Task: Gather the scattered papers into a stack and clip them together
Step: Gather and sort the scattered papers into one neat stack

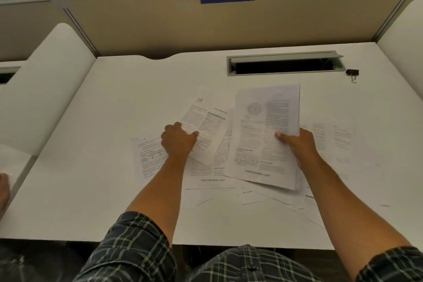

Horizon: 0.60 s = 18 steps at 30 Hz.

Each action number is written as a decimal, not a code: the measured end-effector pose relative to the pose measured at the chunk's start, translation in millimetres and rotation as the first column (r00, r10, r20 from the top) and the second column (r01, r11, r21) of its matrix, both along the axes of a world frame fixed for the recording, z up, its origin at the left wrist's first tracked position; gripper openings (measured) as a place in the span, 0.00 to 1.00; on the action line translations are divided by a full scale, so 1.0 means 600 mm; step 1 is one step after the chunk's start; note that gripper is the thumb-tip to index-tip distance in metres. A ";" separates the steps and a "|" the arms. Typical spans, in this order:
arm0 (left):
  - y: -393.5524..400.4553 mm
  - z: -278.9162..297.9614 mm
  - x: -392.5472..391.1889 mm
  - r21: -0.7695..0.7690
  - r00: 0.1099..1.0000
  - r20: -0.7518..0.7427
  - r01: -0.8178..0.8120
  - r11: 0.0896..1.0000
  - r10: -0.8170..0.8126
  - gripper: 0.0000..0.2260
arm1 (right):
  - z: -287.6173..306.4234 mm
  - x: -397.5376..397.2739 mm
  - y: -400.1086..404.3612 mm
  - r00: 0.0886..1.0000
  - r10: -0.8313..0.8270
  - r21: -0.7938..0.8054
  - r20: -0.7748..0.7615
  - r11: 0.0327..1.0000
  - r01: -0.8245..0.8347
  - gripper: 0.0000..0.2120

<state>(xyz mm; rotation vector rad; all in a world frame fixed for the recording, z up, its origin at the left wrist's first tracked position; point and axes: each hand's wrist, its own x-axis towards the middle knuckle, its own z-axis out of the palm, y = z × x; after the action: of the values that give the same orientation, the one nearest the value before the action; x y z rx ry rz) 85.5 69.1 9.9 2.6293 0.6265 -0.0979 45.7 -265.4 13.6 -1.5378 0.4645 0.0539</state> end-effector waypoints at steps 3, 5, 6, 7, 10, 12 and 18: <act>0.041 -0.017 -0.002 0.031 0.995 -0.096 0.004 1.000 -0.001 0.46 | -0.009 -0.008 0.000 0.999 -0.027 -0.013 -0.040 1.000 0.027 0.19; 0.058 -0.026 -0.002 0.037 0.992 -0.130 0.010 0.999 -0.005 0.49 | -0.010 -0.011 0.002 0.999 -0.027 -0.028 -0.046 0.999 0.025 0.19; 0.063 -0.030 -0.001 0.060 0.989 -0.146 0.019 0.998 -0.010 0.50 | -0.011 -0.010 0.001 0.999 -0.024 -0.031 -0.047 0.999 0.023 0.19; 0.067 -0.031 0.000 0.087 0.987 -0.160 0.027 0.996 -0.012 0.50 | -0.010 -0.010 0.002 0.999 -0.023 -0.034 -0.049 0.999 0.021 0.19; 0.068 -0.024 0.006 0.129 0.982 -0.189 0.002 0.992 0.022 0.51 | -0.008 -0.011 0.003 0.999 -0.013 -0.035 -0.044 0.999 0.011 0.18; 0.064 -0.018 0.011 0.125 0.976 -0.207 -0.037 0.991 0.063 0.49 | -0.010 -0.013 0.002 0.999 -0.007 -0.039 -0.040 0.999 0.006 0.18; 0.070 -0.019 0.024 0.031 0.967 -0.216 -0.130 0.991 0.134 0.44 | -0.022 -0.018 -0.006 0.998 -0.028 -0.030 -0.048 0.999 0.026 0.21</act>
<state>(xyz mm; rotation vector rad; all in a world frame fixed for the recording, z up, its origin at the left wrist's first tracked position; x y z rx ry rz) 99.7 111.4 -1.4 2.6048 0.8783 -0.3462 34.7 -269.0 0.6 -1.5610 0.5268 0.0641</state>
